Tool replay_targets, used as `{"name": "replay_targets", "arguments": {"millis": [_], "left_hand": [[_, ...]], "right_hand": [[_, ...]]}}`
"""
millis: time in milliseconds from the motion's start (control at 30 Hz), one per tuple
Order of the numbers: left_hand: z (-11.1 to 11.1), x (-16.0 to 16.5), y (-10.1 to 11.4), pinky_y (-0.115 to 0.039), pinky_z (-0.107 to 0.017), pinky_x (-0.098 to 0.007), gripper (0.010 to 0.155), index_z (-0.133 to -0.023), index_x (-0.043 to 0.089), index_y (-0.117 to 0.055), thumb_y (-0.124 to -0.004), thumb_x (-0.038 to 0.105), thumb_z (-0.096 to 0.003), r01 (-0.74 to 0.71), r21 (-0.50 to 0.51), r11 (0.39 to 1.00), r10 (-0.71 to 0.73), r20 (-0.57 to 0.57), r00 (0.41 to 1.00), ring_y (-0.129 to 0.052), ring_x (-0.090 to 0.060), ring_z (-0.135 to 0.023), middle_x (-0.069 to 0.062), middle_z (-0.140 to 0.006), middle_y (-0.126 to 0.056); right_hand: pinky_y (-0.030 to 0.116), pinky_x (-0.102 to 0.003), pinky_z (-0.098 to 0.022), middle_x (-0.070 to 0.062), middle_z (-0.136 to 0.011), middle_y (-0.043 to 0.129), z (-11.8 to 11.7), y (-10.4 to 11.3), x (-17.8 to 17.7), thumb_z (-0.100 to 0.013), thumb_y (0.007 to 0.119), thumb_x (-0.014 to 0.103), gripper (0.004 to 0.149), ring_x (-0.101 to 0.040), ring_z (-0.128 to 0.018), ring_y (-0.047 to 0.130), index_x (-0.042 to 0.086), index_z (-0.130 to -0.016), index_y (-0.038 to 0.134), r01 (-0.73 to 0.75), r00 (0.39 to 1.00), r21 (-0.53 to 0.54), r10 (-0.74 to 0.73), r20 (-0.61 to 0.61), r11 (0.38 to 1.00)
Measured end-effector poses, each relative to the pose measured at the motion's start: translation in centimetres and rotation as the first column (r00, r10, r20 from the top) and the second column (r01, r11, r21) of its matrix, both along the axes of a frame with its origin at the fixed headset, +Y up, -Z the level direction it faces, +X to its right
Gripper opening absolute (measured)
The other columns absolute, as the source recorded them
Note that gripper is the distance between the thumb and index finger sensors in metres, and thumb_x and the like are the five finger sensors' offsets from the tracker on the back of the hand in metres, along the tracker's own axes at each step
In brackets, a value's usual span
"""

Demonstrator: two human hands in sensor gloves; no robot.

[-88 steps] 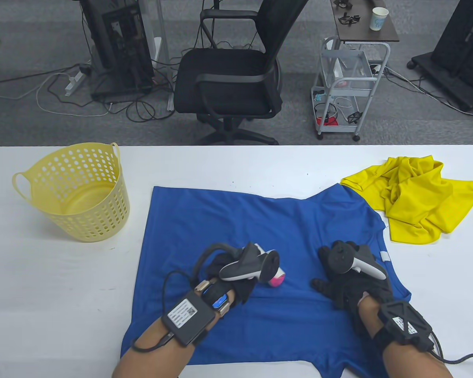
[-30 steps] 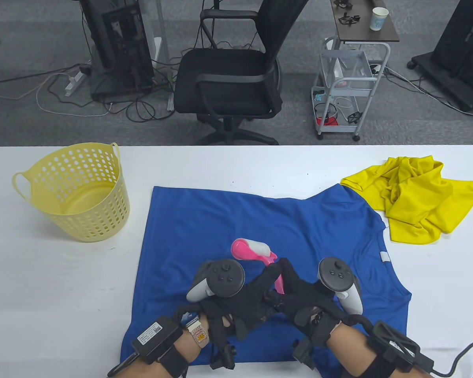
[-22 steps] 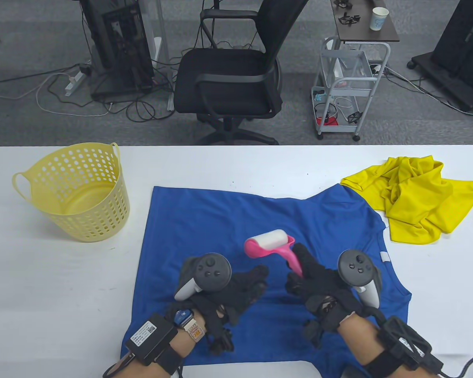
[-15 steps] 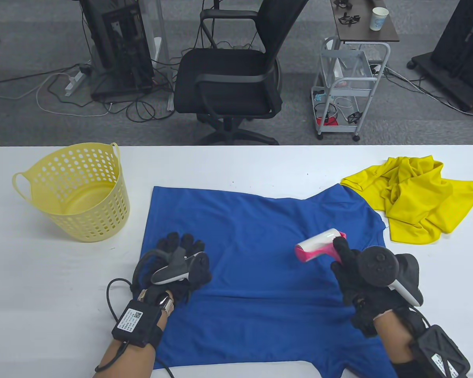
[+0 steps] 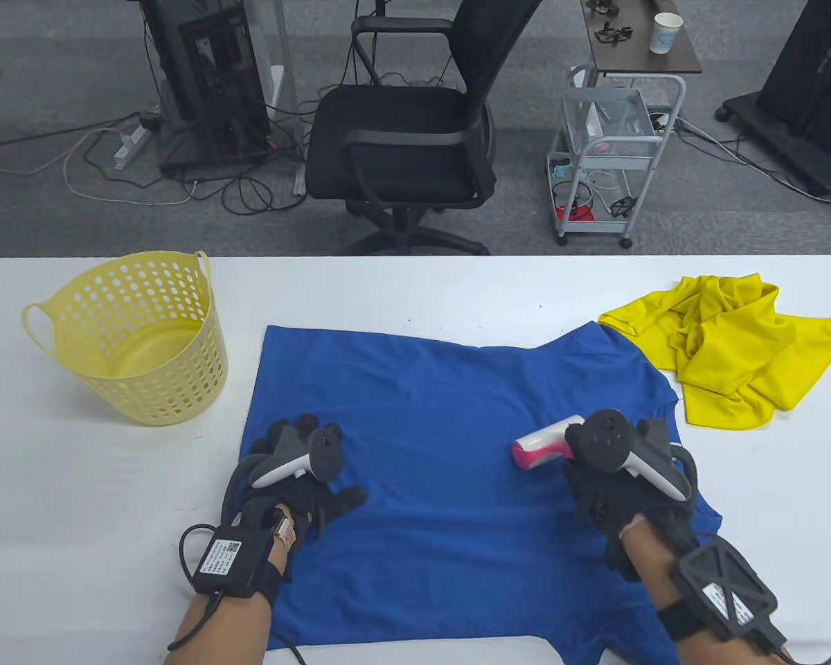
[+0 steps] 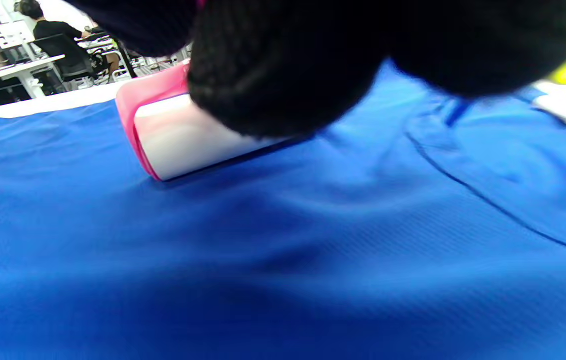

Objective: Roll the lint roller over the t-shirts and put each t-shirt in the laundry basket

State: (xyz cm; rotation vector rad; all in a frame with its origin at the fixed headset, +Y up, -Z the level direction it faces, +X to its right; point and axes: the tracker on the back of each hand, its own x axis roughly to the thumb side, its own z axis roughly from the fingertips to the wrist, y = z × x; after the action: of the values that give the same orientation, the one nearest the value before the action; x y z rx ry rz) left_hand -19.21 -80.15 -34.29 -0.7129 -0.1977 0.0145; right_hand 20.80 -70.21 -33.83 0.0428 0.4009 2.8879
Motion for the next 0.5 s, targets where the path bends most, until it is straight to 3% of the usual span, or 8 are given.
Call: {"name": "replay_targets", "arguments": {"millis": [133,233,367,500], "left_hand": [[0.2,0.0,-0.1,-0.001,-0.059,-0.079,0.099,-0.091,0.031,0.023,-0.041,0.08,-0.0346,0.003,-0.012,1.0,-0.003,0.004,1.0,0.024,-0.056,-0.092,-0.015,-0.1,0.032],[0.2,0.0,-0.1,-0.001,-0.059,-0.078,0.099,-0.091,0.031,0.024,-0.041,0.08,-0.0347,0.003,-0.014,1.0,-0.003,0.004,1.0,0.024,-0.056,-0.092,-0.015,-0.1,0.032],[0.2,0.0,-0.1,-0.001,-0.059,-0.078,0.098,-0.091,0.031,0.024,-0.04,0.08,-0.0346,0.004,-0.015,1.0,-0.004,0.003,1.0,0.024,-0.055,-0.092,-0.014,-0.1,0.033],[0.3,0.0,-0.1,-0.001,-0.059,-0.078,0.098,-0.091,0.031,0.024,-0.04,0.08,-0.0346,0.005,-0.016,1.0,-0.005,0.003,1.0,0.024,-0.055,-0.092,-0.014,-0.1,0.033]], "right_hand": [[0.089,-0.027,-0.014,-0.017,-0.067,0.082,-3.9,-0.4,-2.3,-0.052,0.065,0.044,0.061,-0.007,-0.021,0.095,0.019,-0.104,0.044,-0.01,0.999,0.009,0.009,0.048,1.0],[0.089,-0.028,-0.013,-0.016,-0.067,0.082,-5.4,-0.3,-3.8,-0.052,0.065,0.044,0.061,-0.007,-0.021,0.095,0.019,-0.103,0.043,-0.041,0.995,0.007,0.04,0.086,0.999],[0.089,-0.028,-0.013,-0.016,-0.066,0.083,-5.2,0.0,-3.9,-0.052,0.065,0.044,0.062,-0.007,-0.021,0.096,0.019,-0.103,0.043,-0.098,0.993,-0.031,0.1,0.069,0.995],[0.089,-0.028,-0.013,-0.016,-0.064,0.083,-2.7,0.5,-2.0,-0.052,0.066,0.044,0.062,-0.008,-0.02,0.096,0.018,-0.104,0.043,-0.09,0.996,-0.087,0.089,-0.008,0.992]]}}
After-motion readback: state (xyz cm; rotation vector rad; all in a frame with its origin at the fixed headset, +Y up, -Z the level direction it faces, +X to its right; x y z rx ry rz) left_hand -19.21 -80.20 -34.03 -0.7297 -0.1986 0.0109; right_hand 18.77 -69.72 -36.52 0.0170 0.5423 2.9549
